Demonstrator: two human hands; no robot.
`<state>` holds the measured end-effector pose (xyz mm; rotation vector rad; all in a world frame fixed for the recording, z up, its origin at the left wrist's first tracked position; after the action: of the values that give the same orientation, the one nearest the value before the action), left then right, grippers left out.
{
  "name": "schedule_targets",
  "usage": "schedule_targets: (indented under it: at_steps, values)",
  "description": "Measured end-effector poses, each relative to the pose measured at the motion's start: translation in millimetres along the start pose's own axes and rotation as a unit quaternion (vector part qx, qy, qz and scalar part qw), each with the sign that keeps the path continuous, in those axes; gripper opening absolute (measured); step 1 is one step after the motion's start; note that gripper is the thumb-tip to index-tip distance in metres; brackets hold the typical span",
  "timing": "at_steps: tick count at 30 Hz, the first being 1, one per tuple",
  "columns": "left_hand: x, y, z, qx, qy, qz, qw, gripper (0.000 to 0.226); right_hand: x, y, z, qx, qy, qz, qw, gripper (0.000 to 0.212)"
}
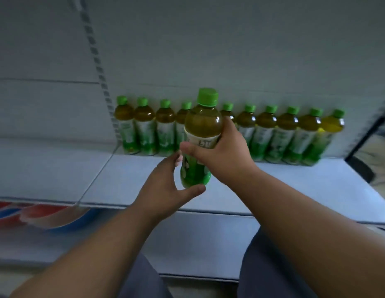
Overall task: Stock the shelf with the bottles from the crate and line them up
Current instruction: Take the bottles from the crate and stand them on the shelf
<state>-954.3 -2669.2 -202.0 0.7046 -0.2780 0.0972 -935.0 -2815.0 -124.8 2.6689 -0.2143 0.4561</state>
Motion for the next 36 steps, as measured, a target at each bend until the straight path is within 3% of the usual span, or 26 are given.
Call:
schedule_targets:
  at_steps: [9, 15, 21, 24, 26, 29, 36]
  values:
    - [47.1, -159.6, 103.1, 0.001, -0.127, -0.135, 0.983, 0.097, 3.6, 163.7, 98.1, -0.055, -0.094, 0.159, 0.981, 0.064]
    - [75.7, -272.5, 166.6, -0.040, -0.204, -0.218, 0.953, 0.062, 4.9, 245.7, 172.6, -0.088, -0.158, 0.220, 0.959, 0.064]
    - [105.3, -378.2, 178.7, 0.055, -0.214, -0.246, 0.944, 0.089, 22.5, 299.5, 242.0, -0.114, -0.195, 0.251, 0.941, 0.062]
    - [108.6, -412.7, 168.5, 0.132, -0.204, -0.267, 0.932, 0.115, 31.2, 314.9, 272.2, -0.108, -0.208, 0.271, 0.934, 0.061]
    - [104.5, -427.7, 157.9, 0.207, -0.221, -0.247, 0.920, 0.123, 36.8, 321.0, 285.4, -0.099, -0.211, 0.285, 0.930, 0.061]
    - [99.5, -440.2, 150.7, 0.260, -0.261, -0.200, 0.908, 0.116, 40.4, 321.2, 292.7, -0.103, -0.204, 0.287, 0.930, 0.060]
    - [101.9, -447.3, 147.0, 0.282, -0.280, -0.168, 0.902, 0.108, 39.3, 308.7, 301.4, -0.147, -0.184, 0.266, 0.935, 0.065]
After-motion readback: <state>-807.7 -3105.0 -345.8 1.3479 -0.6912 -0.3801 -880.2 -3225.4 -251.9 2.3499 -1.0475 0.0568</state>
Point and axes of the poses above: each hand's wrist, its own x-axis towards the middle knuckle, its own y-axis out of the back of the hand, z = x × y, the point moved 6 cm from there along x, towards the middle knuckle, and after that the axes turned 6 degrees about z, right-handed, at the moved point
